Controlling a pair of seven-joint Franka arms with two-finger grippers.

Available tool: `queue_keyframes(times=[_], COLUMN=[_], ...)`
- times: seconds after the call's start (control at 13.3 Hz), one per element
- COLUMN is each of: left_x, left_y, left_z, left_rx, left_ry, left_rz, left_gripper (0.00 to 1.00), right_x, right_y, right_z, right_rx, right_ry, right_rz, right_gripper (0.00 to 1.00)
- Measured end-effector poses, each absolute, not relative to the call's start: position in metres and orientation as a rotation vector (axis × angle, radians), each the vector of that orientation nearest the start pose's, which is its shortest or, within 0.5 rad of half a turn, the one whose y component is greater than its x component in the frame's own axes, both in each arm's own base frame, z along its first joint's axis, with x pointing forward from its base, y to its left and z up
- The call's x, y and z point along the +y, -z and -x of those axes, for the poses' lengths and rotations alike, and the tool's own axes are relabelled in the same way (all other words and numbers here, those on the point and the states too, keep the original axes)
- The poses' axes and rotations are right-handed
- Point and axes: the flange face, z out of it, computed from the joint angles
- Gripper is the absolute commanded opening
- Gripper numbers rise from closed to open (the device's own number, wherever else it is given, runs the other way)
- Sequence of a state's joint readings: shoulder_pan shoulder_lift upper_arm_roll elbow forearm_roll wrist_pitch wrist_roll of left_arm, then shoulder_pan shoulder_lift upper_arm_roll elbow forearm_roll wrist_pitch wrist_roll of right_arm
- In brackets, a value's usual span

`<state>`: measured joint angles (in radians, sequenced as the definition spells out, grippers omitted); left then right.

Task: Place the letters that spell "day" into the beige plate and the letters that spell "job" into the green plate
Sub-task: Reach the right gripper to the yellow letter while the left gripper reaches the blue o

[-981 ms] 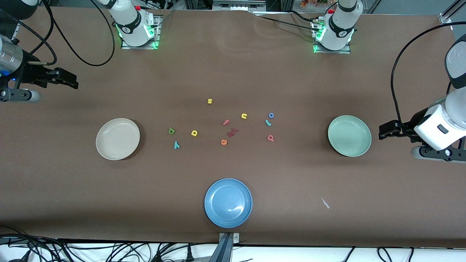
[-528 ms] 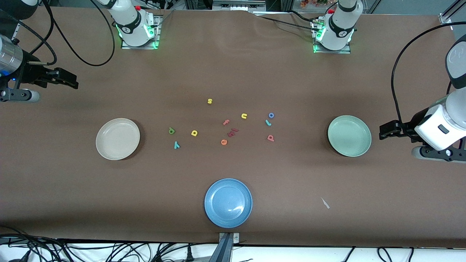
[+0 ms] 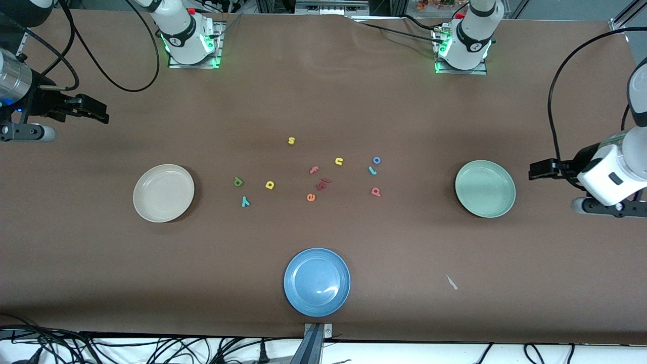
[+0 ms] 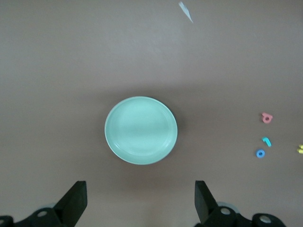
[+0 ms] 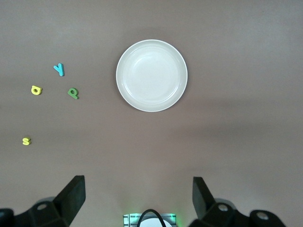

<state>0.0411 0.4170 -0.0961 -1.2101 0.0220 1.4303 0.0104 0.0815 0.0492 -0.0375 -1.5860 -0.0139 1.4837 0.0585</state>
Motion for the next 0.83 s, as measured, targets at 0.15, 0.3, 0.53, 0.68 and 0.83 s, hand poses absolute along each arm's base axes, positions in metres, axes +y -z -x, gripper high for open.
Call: queue_keyframes(times=[0.15, 0.3, 0.53, 0.68, 0.83], left_x=[-0.040, -0.070, -0.123, -0.160, -0.192], left_y=[-0.510, -0.479, -0.432, -0.402, -0.373], left_z=[-0.652, -0.642, -0.626, -0.617, -0.605], left_rx=[0.130, 0.156, 0.135, 0.052, -0.060], left_ry=[-0.387, -0.509, -0.615, -0.585, -0.550], left_rz=[3.163, 3.173, 3.144, 3.149, 3.152], left_gripper=[1.00, 1.00, 1.00, 1.00, 1.00], right_x=[0.031, 0.044, 0.071, 0.090, 0.107], right_y=[-0.583, -0.578, -0.556, -0.543, -0.532], right_z=[-0.557, -0.557, -0.563, -0.567, -0.572], right_rx=[0.001, -0.033, -0.106, -0.151, -0.153], right_ry=[-0.239, -0.255, -0.316, -0.341, -0.322], right_rz=[3.156, 3.156, 3.156, 3.157, 3.163], right_gripper=[1.00, 1.00, 1.00, 1.00, 1.00])
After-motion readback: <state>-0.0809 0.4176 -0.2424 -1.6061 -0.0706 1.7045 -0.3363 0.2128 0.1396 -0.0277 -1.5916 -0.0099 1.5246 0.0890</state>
